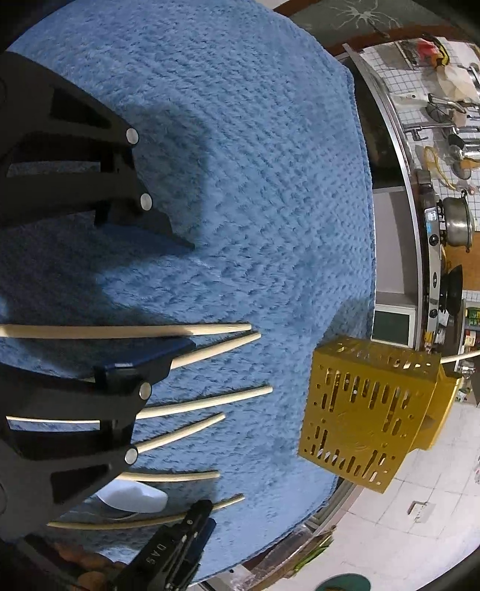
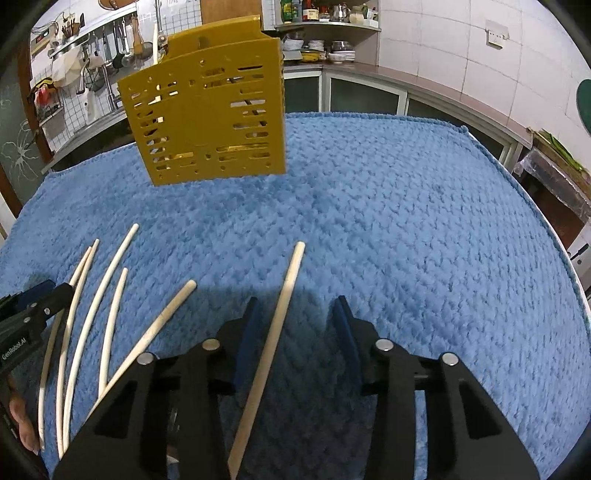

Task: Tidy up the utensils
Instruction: 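Grasp a chopstick with the right tool while the left tool grasps another chopstick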

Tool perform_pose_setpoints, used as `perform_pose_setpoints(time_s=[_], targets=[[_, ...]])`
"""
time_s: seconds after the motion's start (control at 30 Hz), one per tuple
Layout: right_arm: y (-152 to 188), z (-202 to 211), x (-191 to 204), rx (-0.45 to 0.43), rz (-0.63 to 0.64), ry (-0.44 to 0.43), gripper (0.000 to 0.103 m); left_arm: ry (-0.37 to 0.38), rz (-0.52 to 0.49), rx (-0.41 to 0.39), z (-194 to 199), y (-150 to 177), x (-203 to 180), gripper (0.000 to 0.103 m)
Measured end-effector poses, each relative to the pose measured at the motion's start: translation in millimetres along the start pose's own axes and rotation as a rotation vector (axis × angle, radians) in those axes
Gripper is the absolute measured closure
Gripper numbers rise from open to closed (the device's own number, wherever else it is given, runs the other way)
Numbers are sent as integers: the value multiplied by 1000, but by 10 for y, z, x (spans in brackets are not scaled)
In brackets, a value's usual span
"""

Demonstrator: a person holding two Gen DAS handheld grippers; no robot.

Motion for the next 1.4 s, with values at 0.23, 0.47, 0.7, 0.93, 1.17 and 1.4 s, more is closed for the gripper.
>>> perform_pose_setpoints(time_s=[0.23, 0.47, 0.7, 0.93, 1.17, 1.4], targets=[[-37, -26, 21, 3, 12, 5, 75, -4, -5, 8, -56, -59, -31, 69], [-40, -39, 25, -1, 8, -16, 86, 11, -35, 33, -33, -44, -38, 86], [-35, -42, 26, 2, 8, -25, 87, 20, -36, 39, -47, -40, -41, 87], [-36, -47, 26, -1, -3, -29, 88, 3, -42, 20, -77, -57, -72, 90], [-43, -15, -13, -19, -33, -52, 94, 34, -16, 7, -36, -82, -48, 98], [-52, 58, -51, -44, -62, -78, 95, 69, 12, -6, 45, -120, -8, 98]])
Point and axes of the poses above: each gripper's, at about its wrist camera, not at the fingertips, and z roughly against the way its jaws point, x to its left, y to its underside, the point moved 6 cm from there along -z, roughly the way its jaws point, and after that the axes turned 9 degrees about z, right-handed, at the moved point
